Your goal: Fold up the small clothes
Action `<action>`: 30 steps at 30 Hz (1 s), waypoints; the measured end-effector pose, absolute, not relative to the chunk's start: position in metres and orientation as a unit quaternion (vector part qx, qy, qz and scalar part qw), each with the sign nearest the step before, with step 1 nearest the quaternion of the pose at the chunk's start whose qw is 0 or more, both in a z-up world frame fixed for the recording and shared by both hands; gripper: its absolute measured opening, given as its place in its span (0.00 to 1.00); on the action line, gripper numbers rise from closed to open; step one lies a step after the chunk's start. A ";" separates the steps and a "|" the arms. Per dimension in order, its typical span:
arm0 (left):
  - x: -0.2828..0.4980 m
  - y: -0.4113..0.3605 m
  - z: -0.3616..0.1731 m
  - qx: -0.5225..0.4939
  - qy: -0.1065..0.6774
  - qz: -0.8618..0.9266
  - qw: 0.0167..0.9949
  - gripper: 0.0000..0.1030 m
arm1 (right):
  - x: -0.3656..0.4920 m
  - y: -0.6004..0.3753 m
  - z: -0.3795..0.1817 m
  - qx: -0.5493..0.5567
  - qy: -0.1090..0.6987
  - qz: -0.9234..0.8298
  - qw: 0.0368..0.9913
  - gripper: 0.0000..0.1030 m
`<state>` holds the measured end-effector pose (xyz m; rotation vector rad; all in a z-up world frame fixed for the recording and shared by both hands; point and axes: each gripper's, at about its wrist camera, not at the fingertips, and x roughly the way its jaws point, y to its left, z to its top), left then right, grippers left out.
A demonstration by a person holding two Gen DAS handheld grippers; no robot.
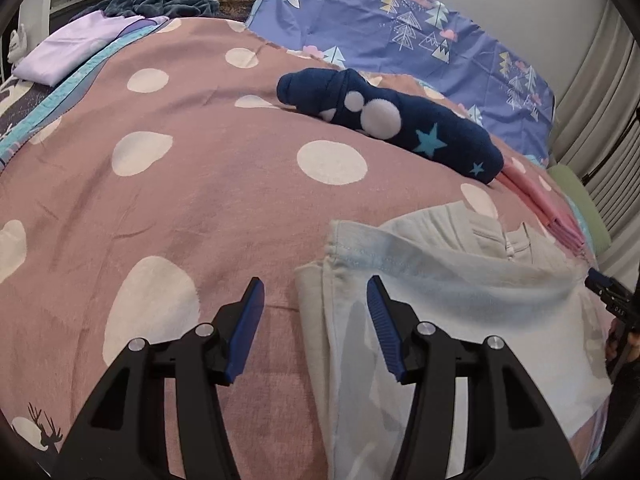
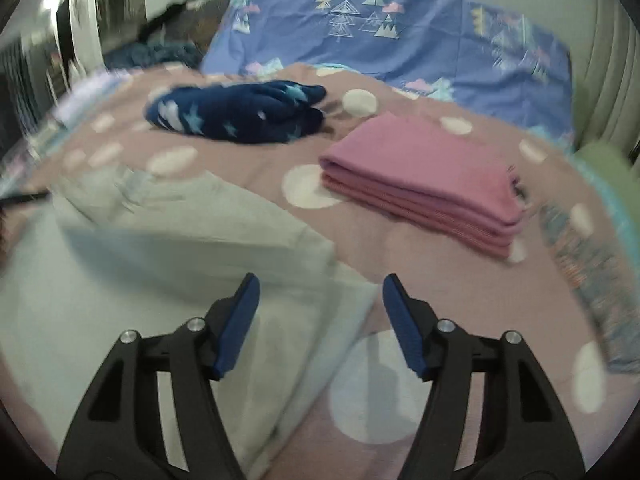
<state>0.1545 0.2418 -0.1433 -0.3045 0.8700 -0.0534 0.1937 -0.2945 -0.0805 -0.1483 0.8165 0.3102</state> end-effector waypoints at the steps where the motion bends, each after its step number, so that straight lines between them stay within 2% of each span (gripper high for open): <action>1: 0.155 0.244 -0.144 -0.152 0.421 -0.024 0.894 0.52 | 0.192 -0.295 -0.082 -0.064 0.397 0.160 0.902 0.63; 4: 0.161 0.247 -0.147 -0.172 0.430 -0.017 0.886 0.52 | 0.187 -0.298 -0.089 -0.054 0.407 0.180 0.894 0.61; 10: 0.177 0.236 -0.145 -0.167 0.428 -0.020 0.888 0.52 | 0.198 -0.289 -0.091 -0.054 0.413 0.177 0.892 0.44; 13: 0.185 0.229 -0.145 -0.151 0.430 -0.029 0.889 0.52 | 0.206 -0.289 -0.090 -0.047 0.415 0.174 0.892 0.20; 14: 0.187 0.227 -0.145 -0.147 0.434 -0.037 0.888 0.48 | 0.208 -0.290 -0.091 -0.044 0.416 0.170 0.892 0.05; 15: 0.190 0.224 -0.145 -0.142 0.436 -0.045 0.888 0.31 | 0.209 -0.290 -0.091 -0.041 0.416 0.162 0.894 0.05; 17: 0.191 0.217 -0.143 -0.118 0.430 -0.048 0.894 0.08 | 0.206 -0.291 -0.088 -0.035 0.405 0.162 0.899 0.05; 25: 0.172 0.202 -0.107 -0.056 0.372 -0.042 0.926 0.08 | 0.188 -0.286 -0.064 -0.057 0.363 0.157 0.917 0.05; 30: 0.164 0.204 -0.083 -0.066 0.337 -0.053 0.938 0.08 | 0.182 -0.285 -0.045 -0.049 0.327 0.159 0.930 0.04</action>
